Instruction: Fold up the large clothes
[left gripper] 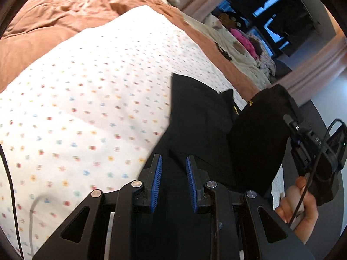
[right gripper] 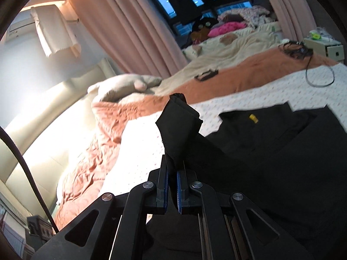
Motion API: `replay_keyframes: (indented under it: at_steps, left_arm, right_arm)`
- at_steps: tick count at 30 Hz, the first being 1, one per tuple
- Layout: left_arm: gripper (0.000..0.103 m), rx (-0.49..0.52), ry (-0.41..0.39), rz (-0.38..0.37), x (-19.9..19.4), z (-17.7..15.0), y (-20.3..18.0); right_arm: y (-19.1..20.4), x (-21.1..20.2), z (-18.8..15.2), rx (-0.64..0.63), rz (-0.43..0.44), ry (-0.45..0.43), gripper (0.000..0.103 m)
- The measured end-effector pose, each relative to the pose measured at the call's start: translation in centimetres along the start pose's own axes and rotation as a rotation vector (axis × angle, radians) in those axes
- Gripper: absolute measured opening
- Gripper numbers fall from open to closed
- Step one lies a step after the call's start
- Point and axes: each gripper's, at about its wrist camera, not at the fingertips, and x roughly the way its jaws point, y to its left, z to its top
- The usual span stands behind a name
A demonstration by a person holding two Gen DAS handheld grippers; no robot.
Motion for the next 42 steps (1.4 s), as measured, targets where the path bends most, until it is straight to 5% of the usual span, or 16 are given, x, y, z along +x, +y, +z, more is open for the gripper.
replay_keyframes:
  at_steps: [5,8,10,12,17,19,21,22,30,42]
  left_arm:
    - [0.025,-0.022,-0.01,0.017,-0.1,0.9,1.6]
    - [0.025,-0.026,-0.006,0.004,0.3,1.1,1.5]
    - [0.025,-0.024,0.001,-0.006,0.5,1.0,1.2]
    - [0.025,-0.021,0.013,-0.019,0.8,0.7,0.7]
    - [0.025,-0.009,0.035,-0.048,1.8,0.3,-0.9]
    - [0.038,0.009,0.043,-0.056,2.3,0.0,-1.8]
    - [0.076,0.027,0.039,-0.066,2.6,-0.2,-2.7]
    - [0.08,0.04,0.032,-0.07,2.7,-0.2,-3.3]
    - [0.082,0.172,0.027,0.015,4.7,1.3,-6.7]
    - [0.082,0.345,0.184,0.17,13.2,3.7,-8.0]
  right_arm:
    - [1.2,3.1,-1.1,-0.045,-0.047,0.13,0.005]
    - [0.0,4.8,-1.6,0.017,0.023,0.282,0.018]
    - [-1.7,4.7,-1.6,0.065,0.064,0.332,0.037]
    - [-2.8,3.3,-1.0,0.072,0.072,0.318,0.078]
    - [-7.7,-1.6,-0.3,0.152,0.079,0.293,0.078]
    - [-10.5,-4.0,-0.3,0.183,0.025,0.262,0.078]
    - [-13.2,-6.1,-0.8,0.196,-0.054,0.23,0.078]
    - [-14.5,-6.9,-0.8,0.216,-0.078,0.223,0.078]
    - [-23.0,-11.0,-0.4,0.403,-0.141,0.17,0.078]
    - [-27.0,-11.6,-2.0,0.552,-0.21,0.158,0.072]
